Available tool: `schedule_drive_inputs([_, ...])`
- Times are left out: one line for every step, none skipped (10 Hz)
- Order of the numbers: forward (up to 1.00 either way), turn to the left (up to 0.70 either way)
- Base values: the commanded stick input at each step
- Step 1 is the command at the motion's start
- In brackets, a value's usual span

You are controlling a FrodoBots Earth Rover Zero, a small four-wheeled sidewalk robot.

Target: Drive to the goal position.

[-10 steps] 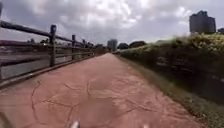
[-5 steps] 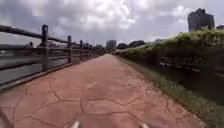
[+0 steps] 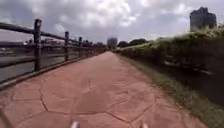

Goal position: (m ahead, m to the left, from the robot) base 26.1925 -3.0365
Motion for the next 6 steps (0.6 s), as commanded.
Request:
schedule_drive_inputs([0.7,0.0])
schedule_drive_inputs([0.7,0.0])
schedule_drive_inputs([0.7,0.0])
schedule_drive_inputs([0.7,0.0])
schedule_drive_inputs([0.7,0.0])
schedule_drive_inputs([0.7,0.0])
